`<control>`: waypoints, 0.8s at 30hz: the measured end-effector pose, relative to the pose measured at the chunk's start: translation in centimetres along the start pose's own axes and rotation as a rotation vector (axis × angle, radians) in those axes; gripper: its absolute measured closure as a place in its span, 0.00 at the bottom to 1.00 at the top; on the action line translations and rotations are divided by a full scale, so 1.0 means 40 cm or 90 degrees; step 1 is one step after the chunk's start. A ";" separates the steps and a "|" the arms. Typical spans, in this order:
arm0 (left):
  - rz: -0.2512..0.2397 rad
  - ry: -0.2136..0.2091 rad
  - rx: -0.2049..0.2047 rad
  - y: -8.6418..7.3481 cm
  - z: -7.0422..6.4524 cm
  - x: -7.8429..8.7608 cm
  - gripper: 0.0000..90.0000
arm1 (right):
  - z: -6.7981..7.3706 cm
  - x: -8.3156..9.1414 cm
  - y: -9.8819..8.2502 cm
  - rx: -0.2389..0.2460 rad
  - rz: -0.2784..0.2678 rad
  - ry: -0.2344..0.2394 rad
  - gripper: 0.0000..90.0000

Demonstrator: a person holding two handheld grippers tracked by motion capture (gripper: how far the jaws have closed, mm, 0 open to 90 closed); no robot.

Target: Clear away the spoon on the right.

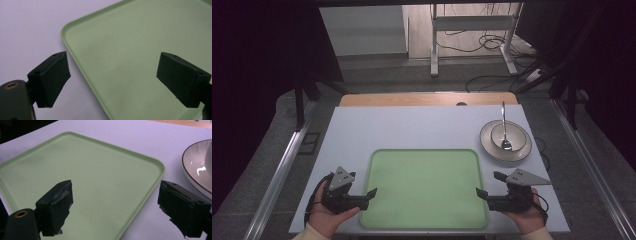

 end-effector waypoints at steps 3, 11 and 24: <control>0.005 -0.002 -0.003 -0.006 -0.001 -0.002 0.12 | -0.004 -0.001 0.000 0.001 0.001 0.000 0.14; 0.001 0.000 -0.001 -0.019 -0.001 0.011 0.12 | 0.019 -0.012 0.009 0.016 0.006 0.007 0.14; 0.002 0.003 0.012 -0.026 0.016 0.014 0.14 | 0.033 -0.024 0.009 0.028 0.018 0.016 0.15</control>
Point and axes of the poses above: each handheld gripper's, and its own axes: x roughly backward along the jaws, y roughly out of its top, z roughly to its left, the point moved 4 cm from there along -x, roughly forward along the jaws, and after that the axes turned 8 degrees about -y, right-handed, at the moved point
